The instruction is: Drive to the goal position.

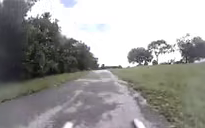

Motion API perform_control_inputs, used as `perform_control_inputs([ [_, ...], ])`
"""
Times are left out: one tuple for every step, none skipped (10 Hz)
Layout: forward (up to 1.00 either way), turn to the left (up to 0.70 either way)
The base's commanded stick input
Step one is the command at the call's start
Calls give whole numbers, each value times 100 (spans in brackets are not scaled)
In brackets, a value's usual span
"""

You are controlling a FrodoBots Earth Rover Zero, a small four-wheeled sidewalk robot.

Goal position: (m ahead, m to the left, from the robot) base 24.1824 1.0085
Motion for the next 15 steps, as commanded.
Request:
perform_control_inputs([
  [70, 0],
  [70, 0],
  [70, 0],
  [70, 0],
  [70, 0],
  [70, 0],
  [70, 0],
  [70, 0],
  [70, 0],
  [70, 0],
  [70, 0],
  [70, 0],
  [70, 0],
  [70, 0],
  [70, 0],
])
